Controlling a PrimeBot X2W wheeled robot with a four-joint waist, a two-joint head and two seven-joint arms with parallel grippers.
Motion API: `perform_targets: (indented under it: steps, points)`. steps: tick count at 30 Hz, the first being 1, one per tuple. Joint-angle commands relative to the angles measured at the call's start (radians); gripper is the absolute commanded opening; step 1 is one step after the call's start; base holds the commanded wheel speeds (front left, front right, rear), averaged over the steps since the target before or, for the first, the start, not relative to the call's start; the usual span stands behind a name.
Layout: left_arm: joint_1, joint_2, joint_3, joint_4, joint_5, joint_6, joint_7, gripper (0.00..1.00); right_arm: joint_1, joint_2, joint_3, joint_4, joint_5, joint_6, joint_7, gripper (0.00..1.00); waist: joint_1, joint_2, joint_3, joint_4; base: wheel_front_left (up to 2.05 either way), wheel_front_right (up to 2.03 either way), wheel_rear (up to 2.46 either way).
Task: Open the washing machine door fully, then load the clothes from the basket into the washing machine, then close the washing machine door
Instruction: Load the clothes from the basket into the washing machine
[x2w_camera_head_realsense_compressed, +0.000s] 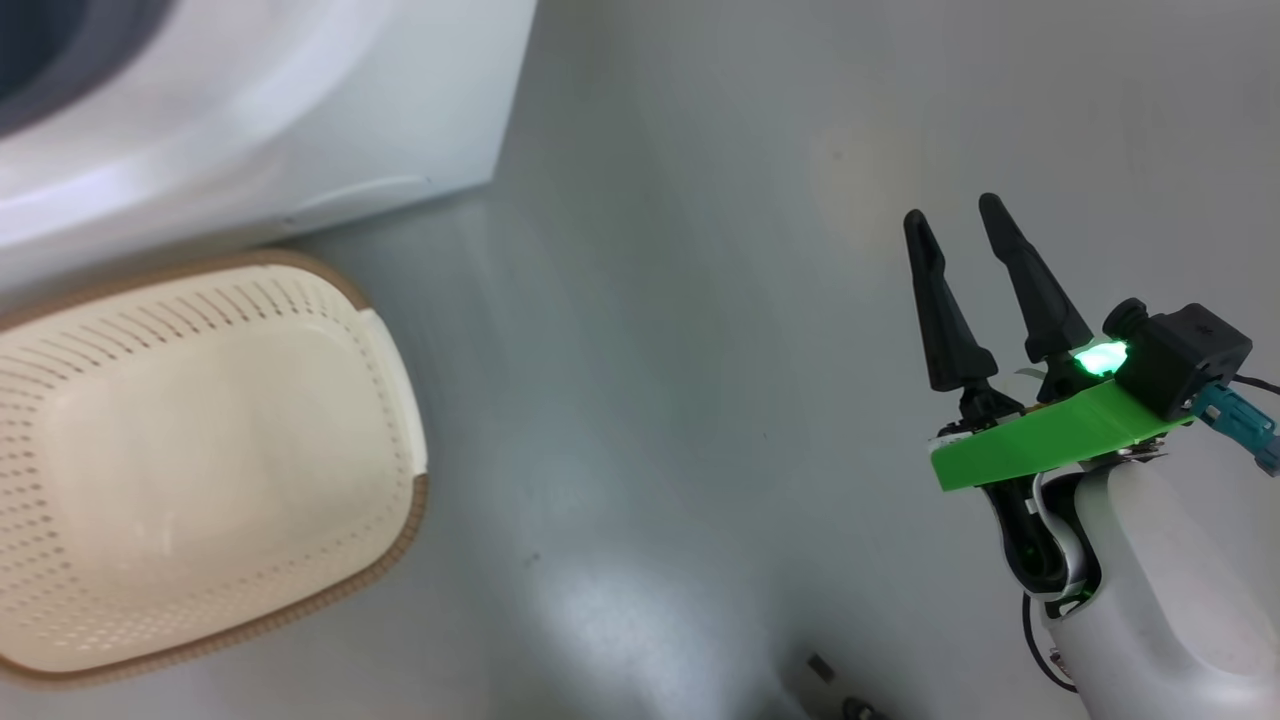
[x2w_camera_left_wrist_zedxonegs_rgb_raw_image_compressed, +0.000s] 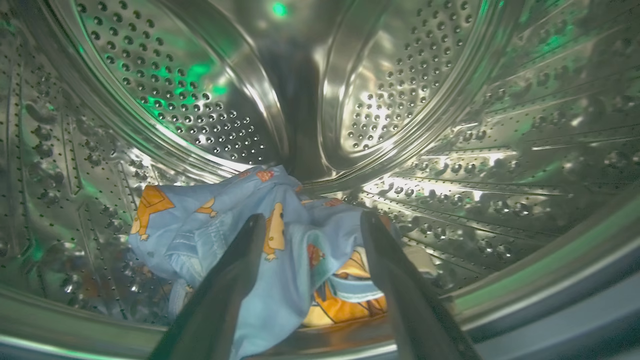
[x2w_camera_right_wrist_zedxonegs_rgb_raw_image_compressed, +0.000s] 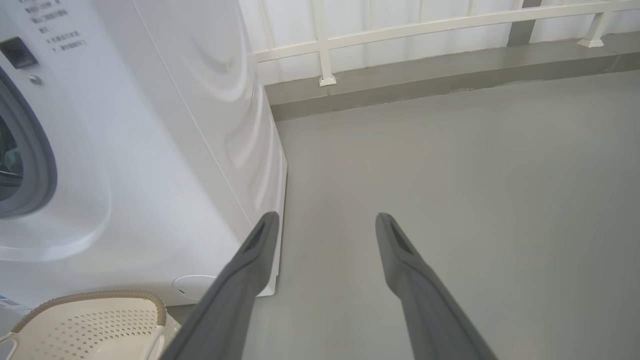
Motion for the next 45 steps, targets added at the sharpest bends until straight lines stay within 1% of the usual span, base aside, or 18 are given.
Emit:
perform_targets:
  steps: [1, 7, 11, 17, 18, 22, 28, 29, 39, 45]
  points:
    - [0.028, 0.032, 0.000, -0.015, -0.005, -0.005, -0.013, 1.00, 0.015, -0.018, 0.013, -0.015, -0.008, 0.004, -0.008, 1.00, 0.0000, 0.0000, -0.059, 0.030, 0.00, 0.00, 0.00]
    - [0.134, -0.022, -0.012, -0.019, -0.029, -0.013, -0.033, 1.00, 0.018, -0.042, 0.021, 0.001, -0.005, 0.004, -0.008, 1.00, 0.0000, 0.0000, -0.150, 0.075, 0.00, 0.00, 0.00]
    - [0.213, -0.051, -0.019, -0.053, -0.041, -0.014, -0.039, 1.00, 0.027, -0.061, 0.017, 0.013, -0.001, 0.004, -0.008, 1.00, 0.0000, 0.0000, -0.214, 0.107, 0.00, 0.00, 0.00]
    - [0.378, -0.080, 0.000, -0.197, -0.032, -0.015, -0.040, 1.00, 0.053, -0.080, 0.016, 0.031, 0.008, 0.004, -0.008, 1.00, 0.0000, 0.0000, -0.303, 0.157, 0.00, 0.00, 0.00]
    - [0.436, -0.091, 0.005, -0.241, -0.017, -0.014, -0.040, 1.00, 0.062, -0.084, 0.017, 0.035, 0.011, 0.004, -0.008, 1.00, 0.0000, 0.0000, -0.330, 0.171, 0.00, 0.00, 0.00]
    - [0.547, -0.117, 0.026, -0.325, 0.001, -0.002, -0.040, 1.00, 0.077, -0.094, 0.013, 0.043, 0.015, 0.004, -0.008, 1.00, 0.0000, 0.0000, -0.374, 0.199, 0.00, 0.00, 0.00]
    - [0.690, -0.143, 0.049, -0.443, 0.036, 0.018, -0.040, 1.00, 0.101, -0.111, 0.006, 0.049, 0.019, 0.004, -0.008, 1.00, 0.0000, 0.0000, -0.428, 0.236, 0.00, 0.00, 0.00]
    - [0.734, -0.148, 0.060, -0.479, 0.040, 0.021, -0.040, 1.00, 0.109, -0.114, 0.003, 0.050, 0.020, 0.004, -0.008, 1.00, 0.0000, 0.0000, -0.447, 0.245, 0.00, 0.00, 0.00]
    - [0.944, -0.175, 0.099, -0.647, 0.050, 0.063, -0.040, 1.00, 0.151, -0.126, 0.008, 0.055, 0.027, 0.004, -0.008, 1.00, 0.0000, 0.0000, -0.513, 0.271, 0.00, 0.00, 0.00]
    - [1.028, -0.187, 0.111, -0.719, 0.039, 0.081, -0.040, 1.00, 0.164, -0.137, 0.009, 0.055, 0.030, 0.004, -0.008, 1.00, 0.0000, 0.0000, -0.536, 0.276, 0.00, 0.00, 0.00]
